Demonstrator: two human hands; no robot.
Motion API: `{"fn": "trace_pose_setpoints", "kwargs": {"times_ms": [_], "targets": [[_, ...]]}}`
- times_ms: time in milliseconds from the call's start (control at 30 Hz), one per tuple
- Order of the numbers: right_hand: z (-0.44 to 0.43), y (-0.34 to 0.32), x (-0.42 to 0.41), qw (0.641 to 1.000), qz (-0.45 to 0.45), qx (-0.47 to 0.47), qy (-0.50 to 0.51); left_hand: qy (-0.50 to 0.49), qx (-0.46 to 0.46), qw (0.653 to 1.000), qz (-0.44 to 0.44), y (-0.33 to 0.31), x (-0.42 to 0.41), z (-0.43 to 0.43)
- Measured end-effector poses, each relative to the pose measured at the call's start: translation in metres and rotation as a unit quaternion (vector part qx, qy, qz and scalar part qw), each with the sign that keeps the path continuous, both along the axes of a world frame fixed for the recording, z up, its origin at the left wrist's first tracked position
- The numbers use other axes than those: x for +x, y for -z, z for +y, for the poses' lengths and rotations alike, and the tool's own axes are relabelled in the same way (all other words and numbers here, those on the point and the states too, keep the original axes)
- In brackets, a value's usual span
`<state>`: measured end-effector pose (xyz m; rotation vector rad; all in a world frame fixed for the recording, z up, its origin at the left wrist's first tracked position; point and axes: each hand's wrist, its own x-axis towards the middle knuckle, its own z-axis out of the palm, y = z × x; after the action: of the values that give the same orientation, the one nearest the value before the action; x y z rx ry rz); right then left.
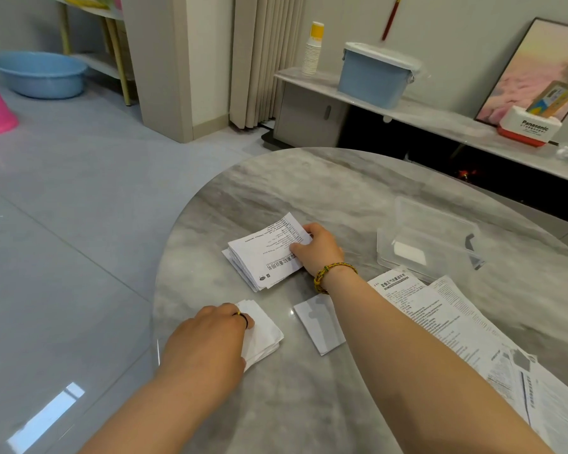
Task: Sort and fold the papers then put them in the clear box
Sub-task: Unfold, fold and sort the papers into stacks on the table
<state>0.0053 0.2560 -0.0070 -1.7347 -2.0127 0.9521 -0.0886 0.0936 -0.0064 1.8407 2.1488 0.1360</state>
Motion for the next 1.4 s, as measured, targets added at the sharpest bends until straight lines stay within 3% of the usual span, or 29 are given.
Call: {"fn": "trace_pose_setpoints", "kwargs": {"times_ms": [533,733,967,1167,1400], "targets": [[0.001,0.005,-0.001,0.986,-0.083,0.145,0.007,-0.002,0.009,1.000,-0.007,-0.004,0.000,0.002],[-0.014,-0.007,0.030,0.988,-0.071,0.132,0.036,0.022,0.033,0.999,-0.021,-0.011,0.010,-0.001],[-0.049,-0.026,0.116,0.990,0.015,0.096,0.098,0.088,0.071,0.989,-0.091,-0.018,0.032,-0.005],[-0.070,-0.027,0.193,0.985,-0.013,0.049,0.164,0.164,0.068,0.979,-0.103,-0.012,0.070,-0.008],[-0.073,-0.019,0.232,0.980,-0.040,-0.005,0.193,0.205,0.024,0.977,-0.052,0.005,0.097,-0.003]]}}
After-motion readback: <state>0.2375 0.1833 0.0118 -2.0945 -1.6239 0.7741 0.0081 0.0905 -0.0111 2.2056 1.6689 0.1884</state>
